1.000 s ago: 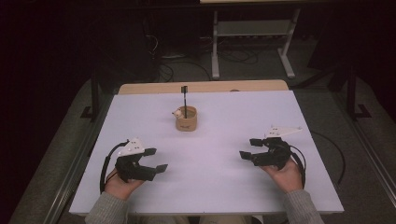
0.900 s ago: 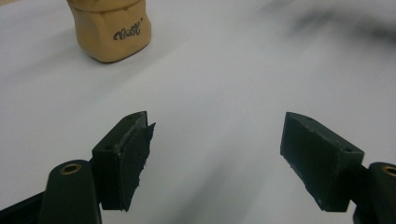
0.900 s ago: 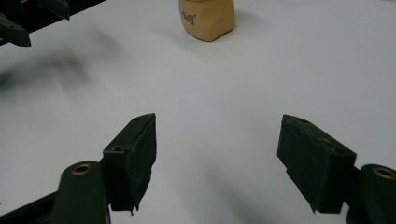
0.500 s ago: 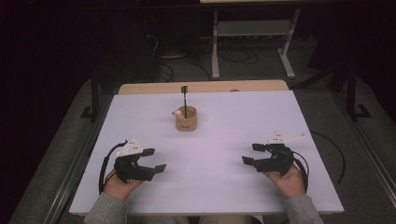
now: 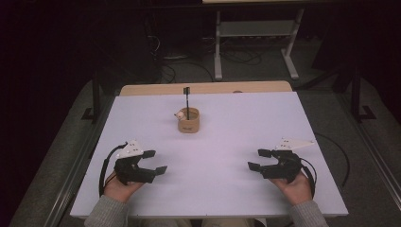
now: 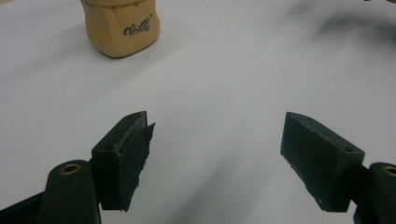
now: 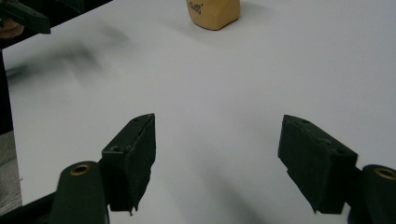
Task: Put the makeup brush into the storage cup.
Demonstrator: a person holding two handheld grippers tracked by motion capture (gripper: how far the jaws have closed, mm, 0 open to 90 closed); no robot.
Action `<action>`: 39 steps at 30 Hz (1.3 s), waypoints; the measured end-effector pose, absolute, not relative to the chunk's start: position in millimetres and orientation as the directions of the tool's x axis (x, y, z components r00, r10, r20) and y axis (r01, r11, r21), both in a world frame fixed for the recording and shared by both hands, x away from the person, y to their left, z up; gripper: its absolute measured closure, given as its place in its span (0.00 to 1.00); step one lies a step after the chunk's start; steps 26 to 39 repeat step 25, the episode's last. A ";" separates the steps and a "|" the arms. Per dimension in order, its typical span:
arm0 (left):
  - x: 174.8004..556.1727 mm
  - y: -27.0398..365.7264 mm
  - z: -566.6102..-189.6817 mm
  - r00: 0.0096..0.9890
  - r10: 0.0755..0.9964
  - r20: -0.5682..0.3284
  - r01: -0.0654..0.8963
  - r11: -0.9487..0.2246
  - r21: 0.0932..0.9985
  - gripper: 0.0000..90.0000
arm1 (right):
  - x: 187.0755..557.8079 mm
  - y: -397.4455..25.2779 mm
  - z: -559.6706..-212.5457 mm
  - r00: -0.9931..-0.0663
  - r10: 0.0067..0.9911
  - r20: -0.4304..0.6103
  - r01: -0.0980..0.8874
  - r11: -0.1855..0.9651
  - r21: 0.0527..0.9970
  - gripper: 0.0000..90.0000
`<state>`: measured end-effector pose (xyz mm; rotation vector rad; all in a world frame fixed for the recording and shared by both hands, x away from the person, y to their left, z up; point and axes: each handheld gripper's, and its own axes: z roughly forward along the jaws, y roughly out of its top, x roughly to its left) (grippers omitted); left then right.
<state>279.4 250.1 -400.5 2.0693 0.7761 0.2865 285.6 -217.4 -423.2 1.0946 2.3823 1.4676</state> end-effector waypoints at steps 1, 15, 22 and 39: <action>279.2 250.1 -400.6 0.778 0.622 -0.085 0.420 -0.416 0.807 0.26 | 285.3 -217.6 -423.6 -0.729 0.640 0.243 0.505 0.264 0.822 0.29; 279.0 251.2 -401.8 0.777 0.624 -0.087 0.426 -0.418 0.803 0.26 | 283.1 -216.6 -425.1 -0.729 0.644 0.233 0.502 0.271 0.821 0.29; 279.0 251.3 -401.9 0.776 0.625 -0.083 0.424 -0.420 0.802 0.26 | 282.1 -215.6 -423.8 -0.737 0.639 0.222 0.487 0.273 0.830 0.29; 279.2 251.6 -401.9 0.777 0.624 -0.081 0.423 -0.423 0.801 0.26 | 281.8 -214.8 -423.5 -0.737 0.638 0.220 0.486 0.276 0.829 0.29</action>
